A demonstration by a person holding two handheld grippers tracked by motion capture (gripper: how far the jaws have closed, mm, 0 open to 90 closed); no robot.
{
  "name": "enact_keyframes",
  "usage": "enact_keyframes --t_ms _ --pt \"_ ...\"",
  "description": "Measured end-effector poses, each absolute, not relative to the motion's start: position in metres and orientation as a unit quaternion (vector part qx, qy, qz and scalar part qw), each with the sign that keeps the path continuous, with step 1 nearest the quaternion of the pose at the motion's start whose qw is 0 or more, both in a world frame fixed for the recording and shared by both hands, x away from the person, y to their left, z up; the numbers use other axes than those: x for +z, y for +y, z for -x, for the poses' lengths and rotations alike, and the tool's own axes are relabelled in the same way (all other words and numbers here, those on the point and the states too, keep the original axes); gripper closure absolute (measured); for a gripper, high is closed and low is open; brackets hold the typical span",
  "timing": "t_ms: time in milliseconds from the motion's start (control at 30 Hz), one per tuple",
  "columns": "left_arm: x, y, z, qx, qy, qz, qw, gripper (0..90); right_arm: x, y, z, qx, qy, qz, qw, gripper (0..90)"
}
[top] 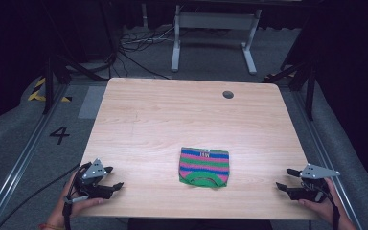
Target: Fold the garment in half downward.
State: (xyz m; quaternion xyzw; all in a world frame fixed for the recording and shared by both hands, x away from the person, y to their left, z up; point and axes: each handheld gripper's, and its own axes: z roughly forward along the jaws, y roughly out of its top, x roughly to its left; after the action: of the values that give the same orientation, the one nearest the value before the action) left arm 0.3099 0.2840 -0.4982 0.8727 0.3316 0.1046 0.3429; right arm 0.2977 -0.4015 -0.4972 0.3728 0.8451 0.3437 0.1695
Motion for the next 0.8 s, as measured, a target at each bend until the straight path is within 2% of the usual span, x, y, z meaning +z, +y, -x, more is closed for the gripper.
enact_keyframes --t_ms 200,400,800 --pt "-0.5 0.29 -0.308 0.101 0.342 -0.863 0.357 24.5 -0.504 -0.413 -0.292 0.362 0.827 -0.4 0.159 23.3" --pt "-0.501 0.288 -0.308 0.118 0.35 -0.864 0.343 20.0 -0.505 -0.417 -0.289 0.361 0.824 -0.406 0.16 22.7" --pt "-0.501 0.287 -0.306 0.124 0.358 -0.86 0.342 19.7 -0.505 -0.417 -0.289 0.361 0.824 -0.406 0.161 22.4"
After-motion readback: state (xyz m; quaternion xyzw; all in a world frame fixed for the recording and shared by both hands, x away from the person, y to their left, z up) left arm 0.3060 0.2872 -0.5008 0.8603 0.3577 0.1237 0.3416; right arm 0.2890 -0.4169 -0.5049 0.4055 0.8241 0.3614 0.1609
